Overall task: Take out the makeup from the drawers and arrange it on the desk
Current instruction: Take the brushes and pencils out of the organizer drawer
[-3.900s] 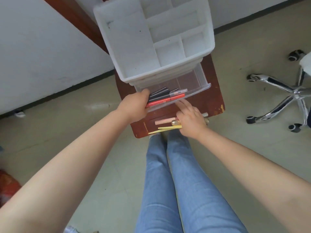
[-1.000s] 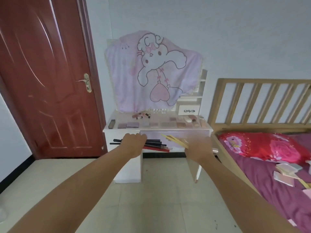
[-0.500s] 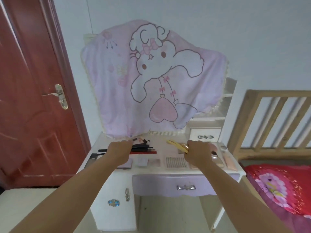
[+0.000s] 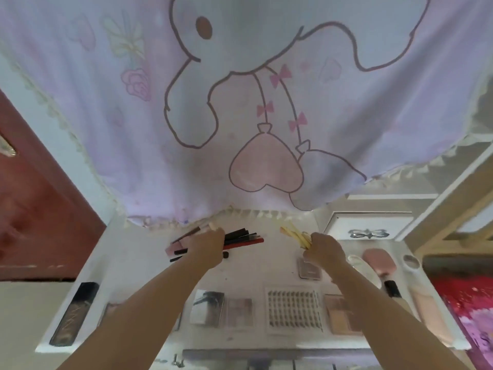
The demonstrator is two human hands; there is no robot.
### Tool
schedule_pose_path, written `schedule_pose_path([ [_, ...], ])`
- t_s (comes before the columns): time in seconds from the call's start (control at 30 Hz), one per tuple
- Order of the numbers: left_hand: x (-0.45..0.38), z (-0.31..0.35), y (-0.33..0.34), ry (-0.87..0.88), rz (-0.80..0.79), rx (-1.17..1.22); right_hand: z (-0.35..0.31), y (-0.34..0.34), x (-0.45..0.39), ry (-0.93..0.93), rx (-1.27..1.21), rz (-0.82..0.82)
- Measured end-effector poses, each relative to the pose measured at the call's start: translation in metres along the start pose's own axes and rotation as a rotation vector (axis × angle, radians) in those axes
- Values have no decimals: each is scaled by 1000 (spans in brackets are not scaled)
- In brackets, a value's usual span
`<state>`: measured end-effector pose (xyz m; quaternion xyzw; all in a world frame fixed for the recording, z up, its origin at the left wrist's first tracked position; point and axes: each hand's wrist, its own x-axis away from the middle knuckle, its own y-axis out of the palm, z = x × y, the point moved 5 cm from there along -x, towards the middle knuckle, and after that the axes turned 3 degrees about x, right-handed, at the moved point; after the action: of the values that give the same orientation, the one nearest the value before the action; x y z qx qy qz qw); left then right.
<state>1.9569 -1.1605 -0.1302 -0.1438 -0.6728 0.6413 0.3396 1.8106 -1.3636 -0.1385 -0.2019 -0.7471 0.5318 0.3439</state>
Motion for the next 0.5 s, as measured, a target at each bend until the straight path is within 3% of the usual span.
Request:
schedule_pose_path([
  [0.17,-69,19,48,-135,-249,229,-22,51,-75,46,-190,-232],
  [0.3,-107,28,76,-273,-326,467,-33,87,-108,141,-384,-378],
  [0.5,-130,39,96,-424,-351,670,-37,106,-129,142,-403,-314],
])
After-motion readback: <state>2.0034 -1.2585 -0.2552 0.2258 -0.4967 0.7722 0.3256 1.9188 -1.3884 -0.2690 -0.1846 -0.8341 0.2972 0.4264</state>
